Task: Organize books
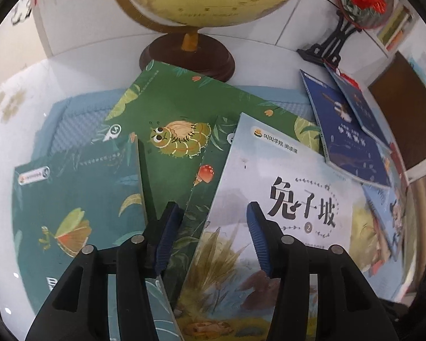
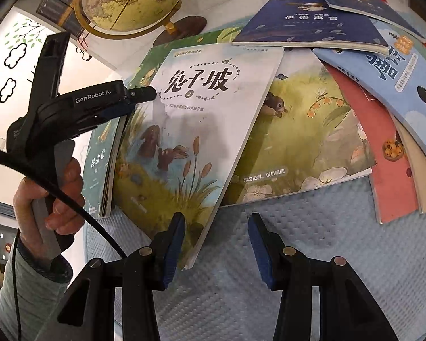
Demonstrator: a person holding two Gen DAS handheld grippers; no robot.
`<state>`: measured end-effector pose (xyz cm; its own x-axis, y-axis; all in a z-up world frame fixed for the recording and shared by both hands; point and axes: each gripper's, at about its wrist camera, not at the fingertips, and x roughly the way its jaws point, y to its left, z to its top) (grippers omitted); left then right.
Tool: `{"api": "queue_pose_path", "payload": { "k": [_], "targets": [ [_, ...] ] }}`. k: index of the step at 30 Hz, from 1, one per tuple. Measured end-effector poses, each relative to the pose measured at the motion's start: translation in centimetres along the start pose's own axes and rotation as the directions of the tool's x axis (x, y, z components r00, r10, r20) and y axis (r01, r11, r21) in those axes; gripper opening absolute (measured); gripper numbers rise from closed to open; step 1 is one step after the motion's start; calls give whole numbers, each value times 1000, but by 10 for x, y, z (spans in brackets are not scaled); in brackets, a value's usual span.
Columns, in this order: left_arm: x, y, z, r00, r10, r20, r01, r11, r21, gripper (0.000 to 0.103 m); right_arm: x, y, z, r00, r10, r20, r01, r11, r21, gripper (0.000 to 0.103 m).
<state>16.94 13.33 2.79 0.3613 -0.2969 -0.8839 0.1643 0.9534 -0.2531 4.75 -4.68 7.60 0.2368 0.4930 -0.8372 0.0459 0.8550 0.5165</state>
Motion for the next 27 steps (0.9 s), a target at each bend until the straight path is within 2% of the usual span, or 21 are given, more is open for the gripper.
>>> {"api": "queue_pose_path", "payload": {
  "k": [2,5,9,12,13,15,18,20,23,25,27],
  "targets": [
    [1,-3,0,1000,-2,-13,2,1000,3,51,-2,-3,-1,1000,7,-4,-7,1000,3,45],
    [2,-13,-4,999,-17,-33,18,999,43,60,-3,-5,1,1000,29,-10,-29,1000,10,45],
    [-1,-34,-18,993,-97,-71,103,991,81,61,-2,-13,5,998,64,-23,-63,997,50,47],
    [-4,-55,-34,992,-81,-93,93,987,132,61,-13,-24,0,999,45,-29,-43,997,61,48],
    [-3,-60,-41,988,-95,-118,111,985,131,62,-17,-27,-2,999,32,-32,-30,998,58,49],
    [-2,-65,-57,973,-169,-158,184,979,91,63,-28,-35,-10,999,-10,-37,11,999,45,49],
    [-5,-72,-78,953,-245,-181,258,965,50,64,-45,-48,-19,998,-50,-37,51,998,27,49],
    [-12,-80,-90,955,-238,-175,251,967,52,64,-54,-58,-26,997,-59,-56,61,998,29,49],
    [-19,-83,-99,917,-346,-196,349,937,-21,65,-66,-69,-38,996,-40,-78,43,999,30,49],
    [-18,-87,-110,885,-403,-232,402,914,-56,65,-73,-69,-46,989,-116,-86,115,993,-22,49],
    [-19,-96,-122,877,-410,-251,411,910,-48,65,-80,-70,-54,981,-172,-86,167,984,-57,49]
  ]
}}
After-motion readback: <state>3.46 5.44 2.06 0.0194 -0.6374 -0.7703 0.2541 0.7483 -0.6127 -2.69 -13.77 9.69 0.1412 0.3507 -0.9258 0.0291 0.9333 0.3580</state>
